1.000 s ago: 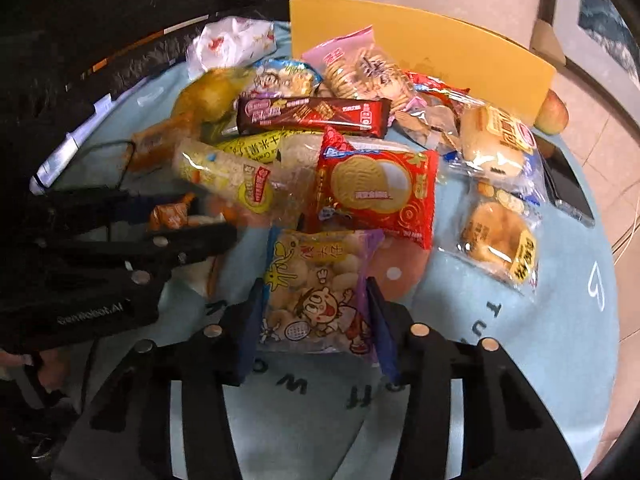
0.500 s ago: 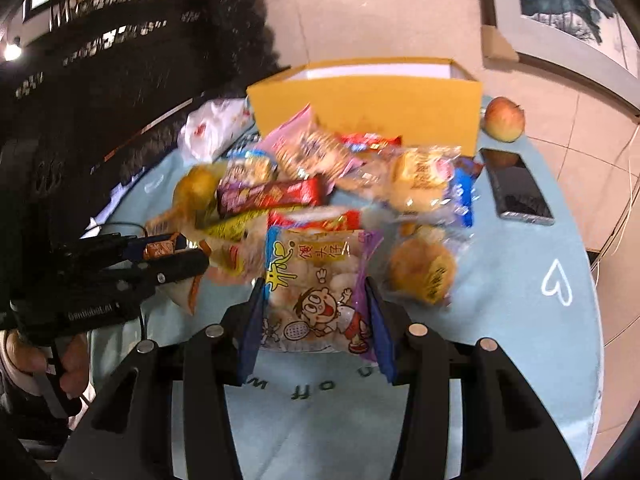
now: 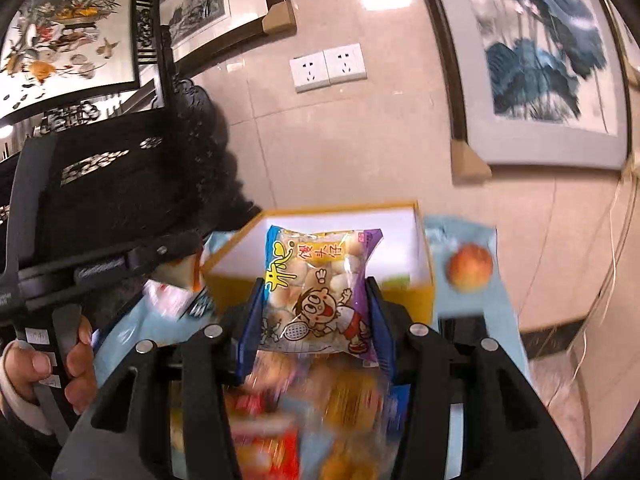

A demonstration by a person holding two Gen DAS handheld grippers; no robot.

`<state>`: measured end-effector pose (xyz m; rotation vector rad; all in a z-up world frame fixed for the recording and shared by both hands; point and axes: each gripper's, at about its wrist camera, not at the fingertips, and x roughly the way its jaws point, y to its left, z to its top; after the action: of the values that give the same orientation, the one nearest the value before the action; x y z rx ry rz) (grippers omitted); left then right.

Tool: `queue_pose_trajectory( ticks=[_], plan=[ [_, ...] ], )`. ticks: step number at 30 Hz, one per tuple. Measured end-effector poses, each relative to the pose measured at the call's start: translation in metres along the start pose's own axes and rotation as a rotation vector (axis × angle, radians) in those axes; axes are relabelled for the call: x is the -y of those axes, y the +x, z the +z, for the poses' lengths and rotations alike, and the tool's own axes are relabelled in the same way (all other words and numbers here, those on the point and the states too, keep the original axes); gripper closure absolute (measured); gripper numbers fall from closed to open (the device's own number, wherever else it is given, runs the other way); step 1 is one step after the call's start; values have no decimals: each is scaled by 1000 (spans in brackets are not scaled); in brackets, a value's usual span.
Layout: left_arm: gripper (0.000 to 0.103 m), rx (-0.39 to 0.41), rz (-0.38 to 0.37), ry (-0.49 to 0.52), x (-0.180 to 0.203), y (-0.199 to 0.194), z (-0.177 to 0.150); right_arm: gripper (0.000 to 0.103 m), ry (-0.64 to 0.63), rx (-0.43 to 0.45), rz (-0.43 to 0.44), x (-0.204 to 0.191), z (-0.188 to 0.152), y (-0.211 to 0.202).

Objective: Organize snacks
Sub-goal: 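Drop the orange bag and cartoon bag into the yellow box with both tools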

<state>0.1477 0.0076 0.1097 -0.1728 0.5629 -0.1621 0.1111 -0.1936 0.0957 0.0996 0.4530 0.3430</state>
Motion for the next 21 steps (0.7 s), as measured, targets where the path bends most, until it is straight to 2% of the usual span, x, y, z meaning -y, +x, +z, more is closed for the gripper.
queue_pose_trajectory(
  ticks=[3, 7, 8, 9, 10, 11, 13, 21],
  plan=[
    [56, -33, 38, -2, 3, 45, 23, 54, 5, -14, -31, 11, 18, 46],
    [56, -84, 72, -4, -1, 97, 29, 54, 17, -62, -87, 30, 23, 104],
    [56, -95, 77, -8, -3, 108, 28, 50, 33, -76, -91, 37, 23, 118],
    [54, -111, 80, -27, -8, 123, 27, 40, 47, -89, -95, 41, 21, 127],
    [39, -117, 77, -41, -12, 130, 25, 33, 63, -119, -106, 47, 19, 140],
    [14, -125, 87, -66, -17, 137, 22, 26, 77, -139, -125, 51, 18, 147],
    [9, -106, 106, -92, -25, 139, 17, 25, 117, -117, -130, 59, 12, 145],
    [9, -122, 81, -136, -37, 115, -2, 10, 166, -104, -98, 64, -7, 102]
  ],
)
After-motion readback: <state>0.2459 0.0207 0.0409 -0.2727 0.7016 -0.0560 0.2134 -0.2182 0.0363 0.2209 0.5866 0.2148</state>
